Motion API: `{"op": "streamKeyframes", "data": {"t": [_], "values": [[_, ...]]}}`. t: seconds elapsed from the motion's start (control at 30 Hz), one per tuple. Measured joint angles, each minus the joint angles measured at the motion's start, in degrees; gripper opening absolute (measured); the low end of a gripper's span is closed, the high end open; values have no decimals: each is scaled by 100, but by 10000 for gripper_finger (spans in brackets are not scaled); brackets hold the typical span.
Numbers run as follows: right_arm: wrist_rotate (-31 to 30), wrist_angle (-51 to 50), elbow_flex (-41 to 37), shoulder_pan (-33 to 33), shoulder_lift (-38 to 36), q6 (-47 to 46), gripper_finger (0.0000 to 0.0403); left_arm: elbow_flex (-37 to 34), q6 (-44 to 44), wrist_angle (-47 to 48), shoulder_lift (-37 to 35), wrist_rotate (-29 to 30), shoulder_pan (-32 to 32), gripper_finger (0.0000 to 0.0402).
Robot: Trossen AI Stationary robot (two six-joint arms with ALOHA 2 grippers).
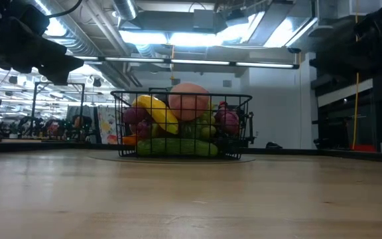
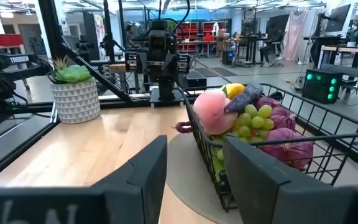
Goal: Build produce basket
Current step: Return to Home Position
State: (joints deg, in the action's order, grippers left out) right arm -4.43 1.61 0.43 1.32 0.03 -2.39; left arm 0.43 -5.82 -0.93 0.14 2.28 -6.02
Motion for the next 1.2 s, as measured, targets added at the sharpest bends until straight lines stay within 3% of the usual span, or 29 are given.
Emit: {"op": "streamKeyframes", "data": {"t": [0.23, 1.2], "values": [[525, -94, 1, 17, 0, 135, 158, 2, 0, 0, 0, 0, 0, 199], [557, -101, 4, 20, 7, 413, 158, 2, 0, 0, 0, 0, 0, 199]]}}
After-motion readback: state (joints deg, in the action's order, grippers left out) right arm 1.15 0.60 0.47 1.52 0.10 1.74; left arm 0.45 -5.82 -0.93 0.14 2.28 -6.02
